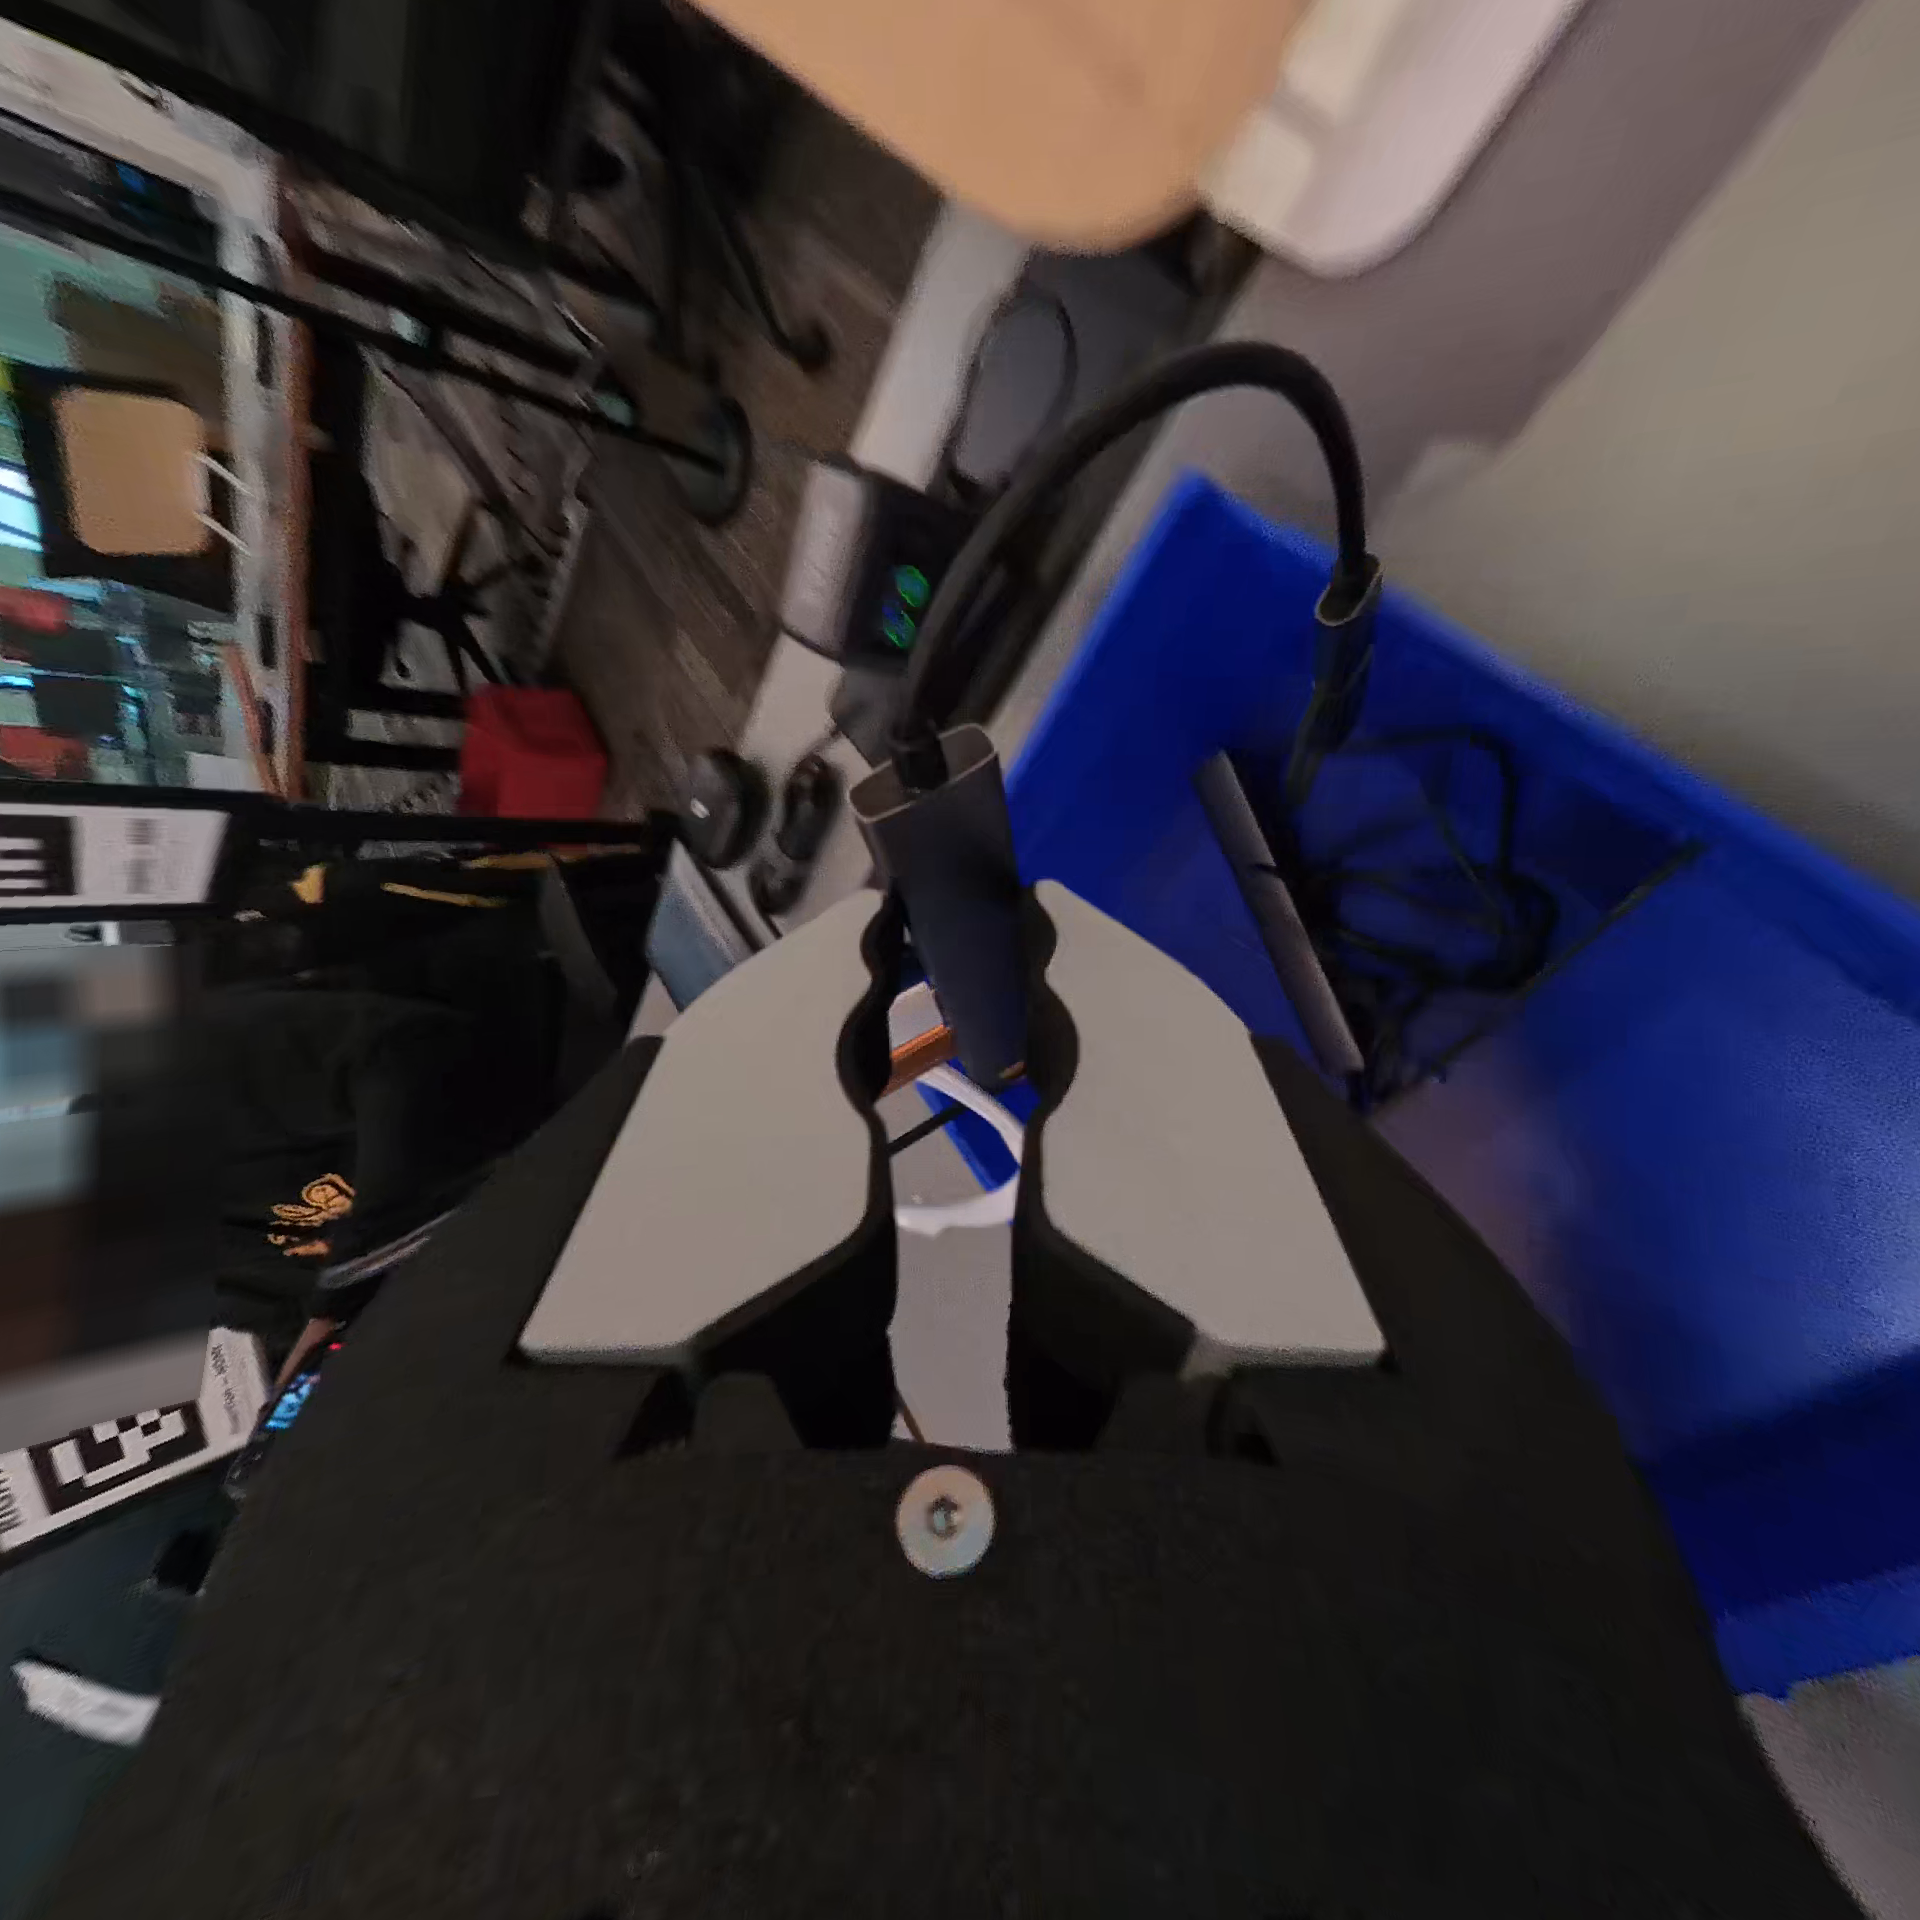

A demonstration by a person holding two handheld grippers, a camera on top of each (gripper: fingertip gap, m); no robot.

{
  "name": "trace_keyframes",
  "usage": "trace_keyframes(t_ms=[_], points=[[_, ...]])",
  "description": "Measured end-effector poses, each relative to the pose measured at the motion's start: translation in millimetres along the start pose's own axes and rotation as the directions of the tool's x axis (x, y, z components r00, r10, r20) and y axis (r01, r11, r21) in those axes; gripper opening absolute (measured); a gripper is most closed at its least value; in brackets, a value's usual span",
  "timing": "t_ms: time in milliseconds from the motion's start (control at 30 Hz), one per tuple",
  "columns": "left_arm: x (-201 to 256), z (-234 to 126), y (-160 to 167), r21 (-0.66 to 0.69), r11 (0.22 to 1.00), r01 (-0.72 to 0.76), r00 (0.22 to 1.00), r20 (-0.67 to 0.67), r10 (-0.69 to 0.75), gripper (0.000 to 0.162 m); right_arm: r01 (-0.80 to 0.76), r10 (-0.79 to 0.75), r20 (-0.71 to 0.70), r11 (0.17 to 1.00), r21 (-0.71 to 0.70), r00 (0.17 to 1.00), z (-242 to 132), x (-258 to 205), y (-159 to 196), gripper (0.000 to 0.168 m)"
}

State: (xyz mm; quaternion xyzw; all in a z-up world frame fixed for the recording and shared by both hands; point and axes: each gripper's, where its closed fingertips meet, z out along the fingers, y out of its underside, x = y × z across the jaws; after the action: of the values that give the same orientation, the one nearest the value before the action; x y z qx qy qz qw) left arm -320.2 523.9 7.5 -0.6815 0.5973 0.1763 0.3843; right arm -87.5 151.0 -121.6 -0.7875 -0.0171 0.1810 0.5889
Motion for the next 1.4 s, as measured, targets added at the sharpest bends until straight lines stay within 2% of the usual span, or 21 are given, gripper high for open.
trace_keyframes(t_ms=[100,200,267,367,467,533,633,700,800,900,967,1000,1033,1133,1200,1300,1367,1400], points=[[-29,-51,-34,0.162,0.985,0.064,0.997,0.034,-0.071,0.021,0.028,-0.028,0.002,1.000,-0.004,1.000,1,-5,0,0.069],[-46,-102,-64,0.308,0.940,0.146,0.989,-0.023,-0.146,0.015,0.065,-0.065,0.003,0.998,-0.003,0.998,0,-11,0,0.069],[-47,-136,-86,0.425,0.881,0.208,0.978,-0.115,-0.175,0.010,0.084,-0.084,0.003,0.996,0.002,0.996,0,-13,-1,0.069],[-33,-172,-112,0.508,0.795,0.331,0.933,-0.303,-0.195,0.010,0.105,-0.105,0.013,0.994,0.021,0.994,1,-19,-5,0.069],[-7,-204,-139,0.552,0.706,0.444,0.859,-0.487,-0.159,0.009,0.134,-0.137,0.041,0.989,0.069,0.990,3,-30,-20,0.069],[16,-226,-157,0.553,0.630,0.545,0.769,-0.630,-0.112,0.009,0.168,-0.175,0.045,0.977,0.127,0.983,3,-38,-44,0.068],[57,-251,-178,0.464,0.531,0.709,0.562,-0.827,-0.029,0.008,0.223,-0.244,0.070,0.948,0.225,0.967,-7,-58,-90,0.059],[87,-260,-185,0.331,0.494,0.804,0.374,-0.927,0.012,0.008,0.411,-0.419,-0.040,0.860,0.304,0.907,-18,-66,-122,0.055],[124,-263,-189,0.144,0.443,0.885,0.143,-0.989,0.034,0.008,0.679,-0.641,-0.225,0.690,0.251,0.734,-24,-71,-148,0.055],[154,-246,-190,-0.020,0.387,0.922,-0.014,-1.000,-0.017,0.008,0.847,-0.747,-0.405,0.497,0.186,0.527,-27,-71,-170,0.052],[170,-233,-188,-0.114,0.341,0.933,-0.103,-0.993,-0.051,0.008,0.895,-0.788,-0.431,0.424,0.138,0.440,-20,-74,-170,0.045],[178,-226,-186,-0.155,0.320,0.934,-0.142,-0.988,-0.064,0.008,0.893,-0.796,-0.410,0.429,0.136,0.445,-15,-75,-167,0.045],[184,-222,-184,-0.192,0.299,0.935,-0.181,-0.981,-0.067,0.008,0.871,-0.789,-0.372,0.468,0.150,0.489,-10,-76,-162,0.043],[201,-215,-176,-0.277,0.267,0.923,-0.272,-0.961,-0.058,0.008,0.724,-0.686,-0.232,0.649,0.236,0.690,0,-75,-156,0.044],[211,-215,-171,-0.307,0.267,0.914,-0.305,-0.951,-0.049,0.007,0.651,-0.638,-0.144,0.714,0.257,0.756,6,-73,-151,0.044],[217,-215,-165,-0.338,0.256,0.906,-0.339,-0.940,-0.043,0.007,0.627,-0.645,-0.033,0.727,0.279,0.763,11,-82,-141,0.034],[218,-215,-162,-0.346,0.251,0.904,-0.349,-0.937,-0.035,0.007,0.631,-0.652,-0.027,0.721,0.288,0.757,13,-82,-138,0.022],[219,-214,-160,-0.349,0.250,0.903,-0.353,-0.935,-0.031,0.007,0.624,-0.648,-0.012,0.727,0.287,0.761,14,-82,-136,0.022]])
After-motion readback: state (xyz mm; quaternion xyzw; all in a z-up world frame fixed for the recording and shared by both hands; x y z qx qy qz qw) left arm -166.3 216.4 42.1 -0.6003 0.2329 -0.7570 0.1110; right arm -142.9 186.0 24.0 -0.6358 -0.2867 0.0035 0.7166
